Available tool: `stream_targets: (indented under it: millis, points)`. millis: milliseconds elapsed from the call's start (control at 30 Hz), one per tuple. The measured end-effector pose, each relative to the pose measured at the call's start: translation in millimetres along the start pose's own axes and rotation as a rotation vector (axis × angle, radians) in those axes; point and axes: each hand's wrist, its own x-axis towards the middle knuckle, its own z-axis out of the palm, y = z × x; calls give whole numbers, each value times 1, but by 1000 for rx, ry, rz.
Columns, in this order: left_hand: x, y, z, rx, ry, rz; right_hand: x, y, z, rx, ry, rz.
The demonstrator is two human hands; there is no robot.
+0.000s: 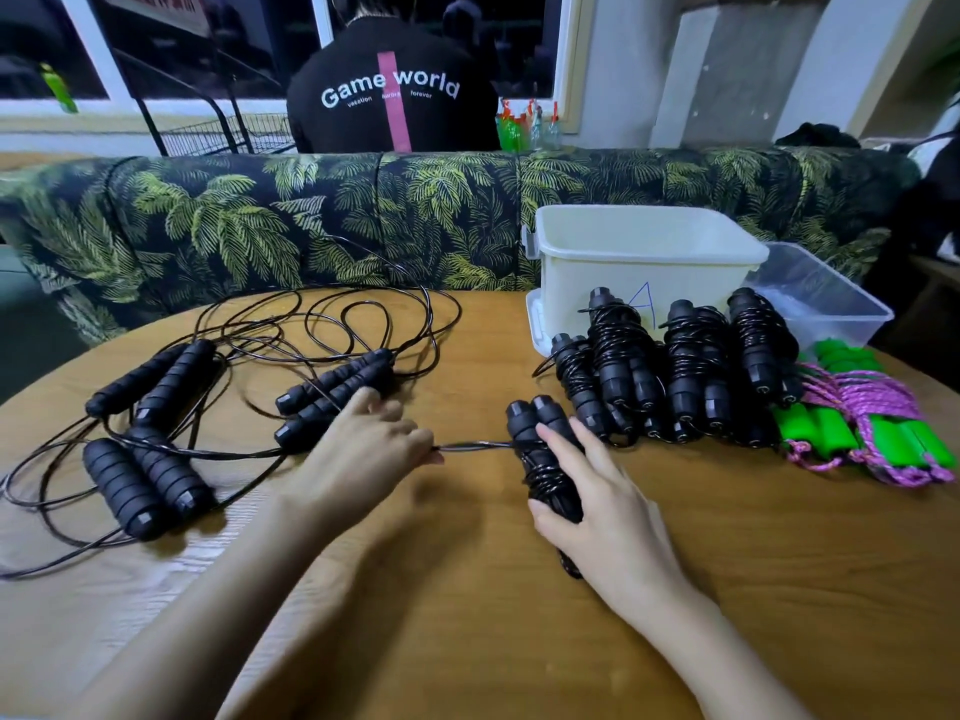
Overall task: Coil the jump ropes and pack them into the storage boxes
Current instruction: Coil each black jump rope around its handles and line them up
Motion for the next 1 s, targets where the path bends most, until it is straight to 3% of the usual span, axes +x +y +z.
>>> stream_targets:
  millis: [67, 200, 333, 400, 533, 700, 900, 1000]
  points:
    - [-6, 11, 6, -142, -20, -104, 2, -2, 6, 38, 13, -3]
    - [5, 46, -18, -654, 31, -247, 13, -6, 12, 106, 105, -45]
    - [27, 54, -25, -848, 317, -282, 30, -6, 12, 202, 257, -109]
    - [34, 48, -24, -926, 384, -317, 40, -6, 10, 271, 288, -130]
    - [48, 40, -26, -1106, 366, -379, 59, -8, 4, 459, 294, -109]
    - [61, 21, -10, -1476, 199, -575, 66, -9, 5, 774, 212, -173]
    - [57, 30, 11, -1819, 81, -536, 62, -13, 21, 1073, 105, -159]
    - [51, 31, 13, -1945, 100, -521, 61, -16, 26, 1093, 45, -166]
